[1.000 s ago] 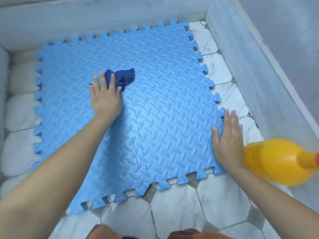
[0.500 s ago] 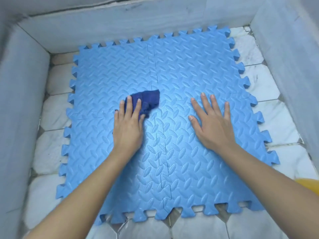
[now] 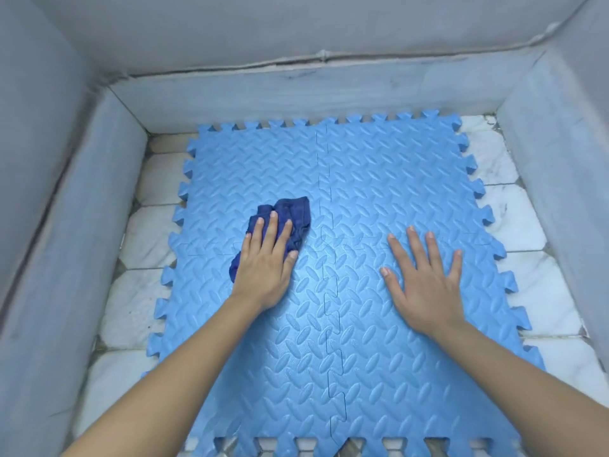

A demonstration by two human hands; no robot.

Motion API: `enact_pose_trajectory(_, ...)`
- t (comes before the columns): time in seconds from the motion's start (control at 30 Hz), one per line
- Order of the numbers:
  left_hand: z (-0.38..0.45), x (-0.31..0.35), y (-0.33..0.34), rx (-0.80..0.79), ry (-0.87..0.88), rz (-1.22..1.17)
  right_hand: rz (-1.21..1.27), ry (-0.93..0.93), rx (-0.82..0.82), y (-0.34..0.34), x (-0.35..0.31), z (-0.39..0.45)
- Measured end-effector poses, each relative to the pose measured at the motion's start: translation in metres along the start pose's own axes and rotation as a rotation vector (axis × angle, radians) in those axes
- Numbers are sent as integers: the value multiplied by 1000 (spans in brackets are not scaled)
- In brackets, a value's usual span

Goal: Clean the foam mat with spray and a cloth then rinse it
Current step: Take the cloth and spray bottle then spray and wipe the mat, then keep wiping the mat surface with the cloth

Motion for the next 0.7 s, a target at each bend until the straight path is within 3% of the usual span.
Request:
enact_pose_trajectory(0.1, 0, 6, -16, -250, -34, 10, 32, 31, -224, -17, 0, 6)
enact_pose_trajectory(0.17, 9, 15, -68, -259, -25, 8, 128, 34, -234, -77, -13, 21)
enact_pose_trajectory(0.33, 47, 53, -279, 192, 109, 155, 292, -189, 604, -388, -85, 56)
enact_pose_trajectory(0.43, 50, 69, -366, 365, 157, 224, 287, -286, 895, -529, -133, 53)
enact_pose_trajectory(0.53, 50, 76, -404, 418, 173, 262, 144, -269, 794, -590, -165, 87)
enact_pose_trajectory(0.63, 49, 82, -414, 424, 169, 281, -33, -189, 502, -584, -170, 132)
enact_pose_trajectory(0.7, 48, 85, -418, 442, 177, 305, -44, -132, 459, -576, -167, 143)
Point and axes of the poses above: each hand's wrist, its own z-axis towards the middle knuckle, its own y-axis out of the palm, x = y × z, the point moved 9 cm from there along z, towards the middle knuckle, and after that the axes turned 4 degrees about y, right-handed, at the moved point
